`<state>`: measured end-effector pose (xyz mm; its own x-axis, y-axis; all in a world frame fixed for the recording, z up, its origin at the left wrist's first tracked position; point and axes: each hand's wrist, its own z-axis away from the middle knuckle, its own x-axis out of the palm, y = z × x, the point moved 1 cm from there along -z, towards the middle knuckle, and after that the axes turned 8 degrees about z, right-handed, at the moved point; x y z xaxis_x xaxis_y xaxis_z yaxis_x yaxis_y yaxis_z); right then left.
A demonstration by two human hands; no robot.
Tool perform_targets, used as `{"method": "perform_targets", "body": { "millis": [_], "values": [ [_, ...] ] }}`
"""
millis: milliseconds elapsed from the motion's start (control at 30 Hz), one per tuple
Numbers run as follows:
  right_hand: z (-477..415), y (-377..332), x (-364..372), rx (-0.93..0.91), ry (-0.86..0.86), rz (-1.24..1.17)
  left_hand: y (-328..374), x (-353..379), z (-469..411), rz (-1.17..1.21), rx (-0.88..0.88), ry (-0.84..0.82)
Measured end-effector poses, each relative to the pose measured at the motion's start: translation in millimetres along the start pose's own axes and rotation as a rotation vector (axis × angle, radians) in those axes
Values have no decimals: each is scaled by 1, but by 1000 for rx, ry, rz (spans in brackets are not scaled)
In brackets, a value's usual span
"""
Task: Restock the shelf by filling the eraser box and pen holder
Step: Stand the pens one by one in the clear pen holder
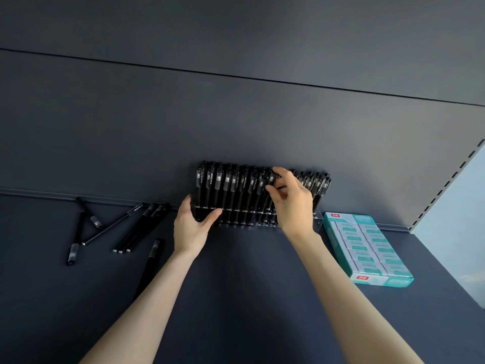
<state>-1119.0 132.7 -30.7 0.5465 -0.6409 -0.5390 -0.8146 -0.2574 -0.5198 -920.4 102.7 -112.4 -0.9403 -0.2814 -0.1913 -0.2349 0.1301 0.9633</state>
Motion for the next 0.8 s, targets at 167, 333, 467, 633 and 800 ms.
{"method": "perform_targets", "body": {
  "millis": [167, 333, 467, 633, 800],
  "values": [
    [1, 0, 0, -10, -23, 36, 3, 0, 2, -8, -9, 1],
    [2, -1, -1, 10, -115, 124, 6, -2, 5, -13, -31, -7],
    [10, -1, -5, 20, -120, 132, 12, -4, 9, -24, -45, -18],
    [23, -15, -10, 34, -97, 14, 23, -16, 24, -78, -2, -4],
    [43, -46, 6, 20, -166, -114, 28, -59, 38, -265, 136, 37]
  ]
}}
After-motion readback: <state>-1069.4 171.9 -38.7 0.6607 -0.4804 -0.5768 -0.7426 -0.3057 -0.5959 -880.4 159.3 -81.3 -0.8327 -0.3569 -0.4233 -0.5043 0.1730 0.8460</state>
